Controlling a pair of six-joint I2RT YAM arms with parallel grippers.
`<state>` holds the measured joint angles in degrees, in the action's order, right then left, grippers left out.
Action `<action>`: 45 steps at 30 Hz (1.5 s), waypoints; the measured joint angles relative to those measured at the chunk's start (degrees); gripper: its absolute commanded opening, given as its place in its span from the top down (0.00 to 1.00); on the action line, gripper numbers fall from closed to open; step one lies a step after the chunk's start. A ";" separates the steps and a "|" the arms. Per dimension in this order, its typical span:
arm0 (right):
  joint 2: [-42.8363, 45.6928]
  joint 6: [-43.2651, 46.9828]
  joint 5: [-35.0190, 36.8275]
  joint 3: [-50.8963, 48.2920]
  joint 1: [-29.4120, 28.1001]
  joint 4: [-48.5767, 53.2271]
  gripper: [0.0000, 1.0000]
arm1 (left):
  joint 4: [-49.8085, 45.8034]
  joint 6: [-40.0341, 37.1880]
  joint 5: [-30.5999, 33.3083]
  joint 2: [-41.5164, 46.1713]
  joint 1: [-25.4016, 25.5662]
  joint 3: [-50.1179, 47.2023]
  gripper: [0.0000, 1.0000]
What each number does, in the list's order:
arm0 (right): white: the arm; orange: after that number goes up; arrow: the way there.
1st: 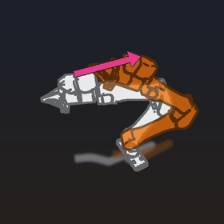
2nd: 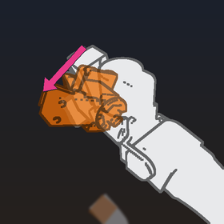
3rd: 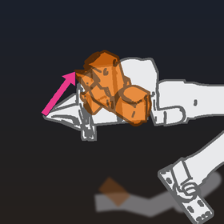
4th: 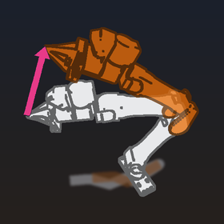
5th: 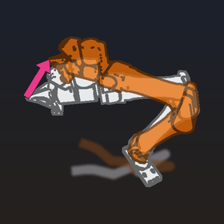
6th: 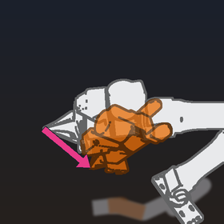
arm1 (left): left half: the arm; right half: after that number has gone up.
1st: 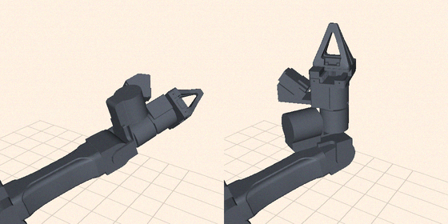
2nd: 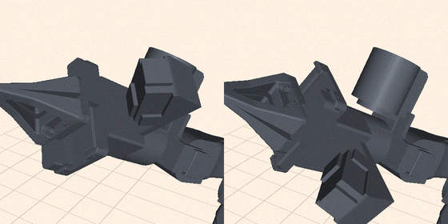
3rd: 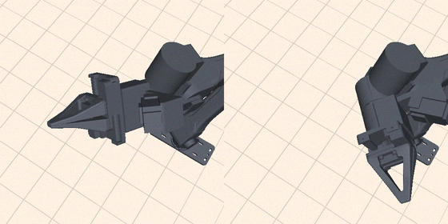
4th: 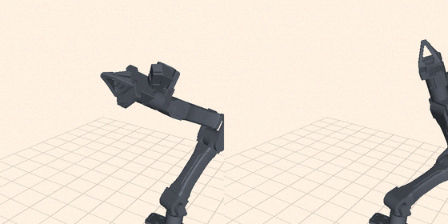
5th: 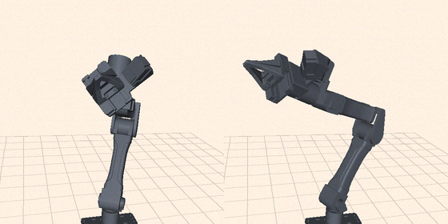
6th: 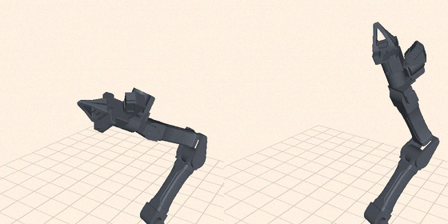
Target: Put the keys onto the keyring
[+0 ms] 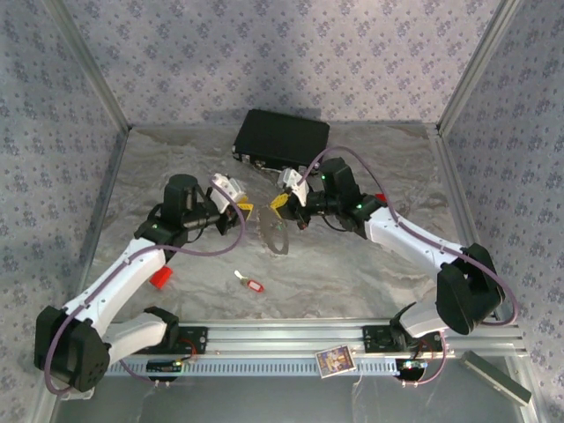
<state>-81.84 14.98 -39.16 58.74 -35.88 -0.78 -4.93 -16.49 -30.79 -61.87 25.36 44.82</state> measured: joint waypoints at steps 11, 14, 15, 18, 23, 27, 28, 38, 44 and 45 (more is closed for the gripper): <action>-0.02 1.40 -5.90 0.00 -0.07 1.70 1.00 | 0.46 0.59 -5.88 -1.14 4.72 -3.23 0.77; -0.02 2.01 -6.62 0.00 -0.37 2.67 1.00 | 0.61 1.11 -6.03 -1.16 5.03 -3.87 0.76; -0.02 2.14 -6.78 0.00 -0.46 2.82 1.00 | 0.74 1.11 -6.10 -1.16 5.03 -3.87 0.76; -0.02 2.67 -6.82 0.00 -0.96 3.41 1.00 | 1.38 1.33 -6.64 -1.16 5.03 -3.87 0.74; -0.02 3.10 -7.13 0.02 -1.66 4.44 1.00 | 1.79 1.33 -8.15 -1.16 5.05 -3.87 0.73; -0.02 3.56 -7.19 0.02 -1.92 5.22 1.00 | 1.84 1.33 -8.98 -1.16 5.05 -3.87 0.73; -0.02 3.76 -7.21 0.02 -1.95 5.44 1.00 | 1.95 1.33 -9.11 -1.16 5.11 -3.87 0.74; -0.22 4.39 -7.17 0.52 -2.69 6.60 1.00 | 2.54 1.05 -9.88 -1.03 5.73 -3.96 0.77; -0.79 4.39 -7.13 1.20 -3.10 7.06 1.00 | 2.99 0.79 -9.73 -0.26 5.77 -4.70 0.92; -0.90 4.39 -7.08 1.33 -3.13 7.23 1.00 | 3.06 0.68 -9.62 -0.15 5.77 -4.87 0.96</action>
<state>-82.74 19.38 -46.24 60.07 -39.00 6.46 -1.87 -15.81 -40.40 -62.02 31.14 39.94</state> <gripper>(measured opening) 0.052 0.104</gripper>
